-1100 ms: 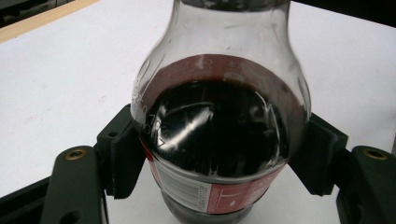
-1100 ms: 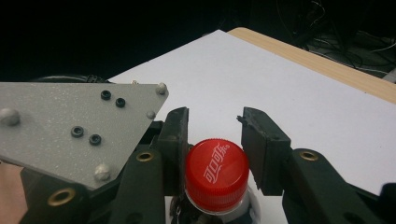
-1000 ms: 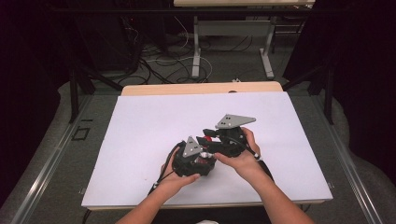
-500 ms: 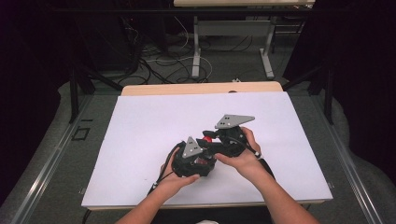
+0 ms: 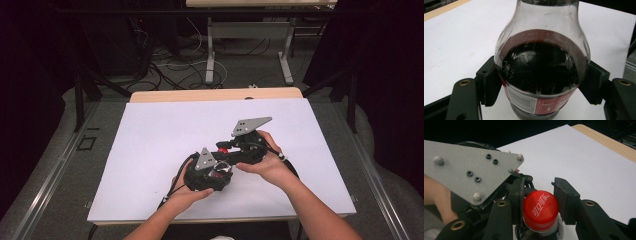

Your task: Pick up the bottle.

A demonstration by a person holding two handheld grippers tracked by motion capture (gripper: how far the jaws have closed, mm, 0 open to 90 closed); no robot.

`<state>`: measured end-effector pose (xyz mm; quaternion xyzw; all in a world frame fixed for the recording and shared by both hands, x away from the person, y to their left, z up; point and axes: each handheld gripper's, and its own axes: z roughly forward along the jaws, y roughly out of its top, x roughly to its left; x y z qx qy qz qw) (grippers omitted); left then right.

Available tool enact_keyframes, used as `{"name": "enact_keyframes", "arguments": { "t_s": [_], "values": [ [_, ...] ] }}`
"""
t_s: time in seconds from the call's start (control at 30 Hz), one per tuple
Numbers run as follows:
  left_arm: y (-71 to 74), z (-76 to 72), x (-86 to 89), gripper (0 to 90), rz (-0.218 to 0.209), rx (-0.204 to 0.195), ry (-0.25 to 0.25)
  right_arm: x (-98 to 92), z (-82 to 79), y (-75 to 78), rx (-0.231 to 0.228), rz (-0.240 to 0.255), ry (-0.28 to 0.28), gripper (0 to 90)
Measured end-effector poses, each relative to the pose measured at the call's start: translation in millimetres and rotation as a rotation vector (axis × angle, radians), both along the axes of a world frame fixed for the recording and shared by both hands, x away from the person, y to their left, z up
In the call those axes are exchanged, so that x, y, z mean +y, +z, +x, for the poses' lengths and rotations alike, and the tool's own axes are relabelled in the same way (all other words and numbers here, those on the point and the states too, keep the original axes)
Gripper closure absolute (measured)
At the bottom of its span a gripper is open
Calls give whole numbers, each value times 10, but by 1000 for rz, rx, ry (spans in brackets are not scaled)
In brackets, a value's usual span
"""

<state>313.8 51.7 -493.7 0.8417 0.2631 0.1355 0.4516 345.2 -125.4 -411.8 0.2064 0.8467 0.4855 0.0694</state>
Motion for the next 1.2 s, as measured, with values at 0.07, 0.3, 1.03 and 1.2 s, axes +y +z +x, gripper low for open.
{"name": "enact_keyframes", "arguments": {
  "t_s": [0.07, 0.3, 1.03, 1.2],
  "values": [
    [0, -9, -3, 298, -1, -2, -2, -10, 23, 13, -6, -6, 54, 616],
    [24, -18, 0, 297, -9, -3, -14, -40, 74, 52, -1, -16, 134, 599],
    [31, 26, 45, 297, -25, 15, 51, 155, -193, 36, -47, 6, -247, 605],
    [42, 18, 53, 297, -16, 15, 34, 127, -162, 50, -59, -9, -177, 612]
  ]
}}
